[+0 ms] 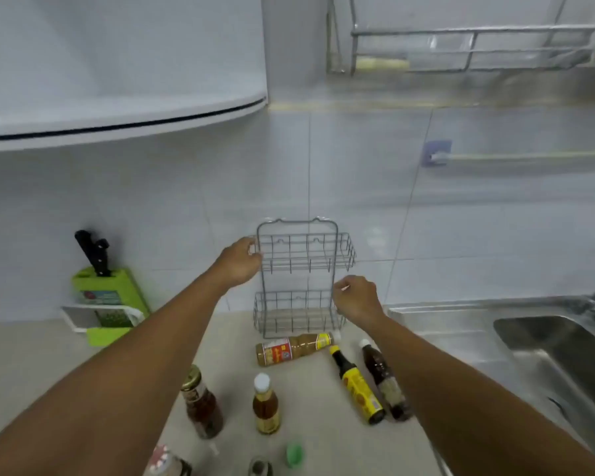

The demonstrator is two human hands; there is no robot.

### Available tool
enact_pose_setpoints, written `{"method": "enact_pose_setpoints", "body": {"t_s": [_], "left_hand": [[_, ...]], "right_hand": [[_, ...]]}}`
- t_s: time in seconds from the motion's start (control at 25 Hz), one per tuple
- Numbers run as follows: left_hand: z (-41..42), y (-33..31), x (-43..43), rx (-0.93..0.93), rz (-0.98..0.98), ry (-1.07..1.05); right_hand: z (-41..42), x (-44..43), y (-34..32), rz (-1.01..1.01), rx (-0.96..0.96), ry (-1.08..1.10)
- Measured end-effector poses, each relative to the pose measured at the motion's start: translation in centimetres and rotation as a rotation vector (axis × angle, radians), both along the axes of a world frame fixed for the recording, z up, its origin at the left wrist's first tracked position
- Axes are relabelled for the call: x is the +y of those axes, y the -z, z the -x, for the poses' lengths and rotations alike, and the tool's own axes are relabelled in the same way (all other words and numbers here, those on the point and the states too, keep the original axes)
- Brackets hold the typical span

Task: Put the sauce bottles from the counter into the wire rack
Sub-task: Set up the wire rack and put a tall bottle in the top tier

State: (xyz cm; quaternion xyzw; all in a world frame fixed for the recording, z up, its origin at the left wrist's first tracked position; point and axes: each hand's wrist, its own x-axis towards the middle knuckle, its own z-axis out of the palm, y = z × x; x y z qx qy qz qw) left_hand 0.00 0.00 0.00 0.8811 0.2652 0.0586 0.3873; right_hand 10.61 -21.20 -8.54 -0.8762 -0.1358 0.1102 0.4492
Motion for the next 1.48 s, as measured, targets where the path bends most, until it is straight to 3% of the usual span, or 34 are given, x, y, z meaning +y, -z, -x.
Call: {"method": "enact_pose_setpoints", "body": {"t_s": [0.2, 0.4, 0.64, 0.76, 0.88, 0.96, 1.04, 1.2, 1.32, 1.48], "left_hand": [[-2.1, 4.3, 0.2, -0.063, 0.138, -0.175], [-3.7, 7.2, 1.4, -0.177, 0.146, -0.291], [-3.6, 8.9, 3.2, -0.192, 0.128, -0.271], [-3.4, 8.9, 3.5, -0.181, 0.144, -0.240], [-3.2, 8.2, 3.1, -0.190, 0.158, -0.253], [-3.0, 7.7, 2.7, -0.194, 0.156, -0.272], [-2.9, 7.6, 2.9, -0.209, 0.151, -0.282], [-3.0, 7.9, 3.7, -0.263, 0.218, -0.307], [-3.1, 8.1, 4.1, -0.296, 0.298, -0.323], [-3.2, 8.0, 4.2, -0.296, 0.326, -0.329]], "right_hand": [[-0.3, 3.6, 12.9, -0.112, 0.615, 0.232], [0.0, 7.3, 18.9, -0.283, 0.996, 0.333], [-1.8, 10.6, 22.4, -0.327, 0.948, 0.512], [-4.0, 11.8, 26.6, -0.372, 0.948, 0.390], [-3.4, 11.5, 26.1, -0.379, 0.967, 0.360], [-1.1, 10.9, 22.1, -0.394, 0.899, 0.434], [0.8, 9.9, 18.9, -0.366, 0.686, 0.476], [2.5, 6.4, 10.5, -0.373, 0.262, 0.218], [2.1, 5.0, 2.4, -0.479, 0.055, 0.029], [0.6, 6.8, -8.0, -0.519, -0.250, -0.035]]}}
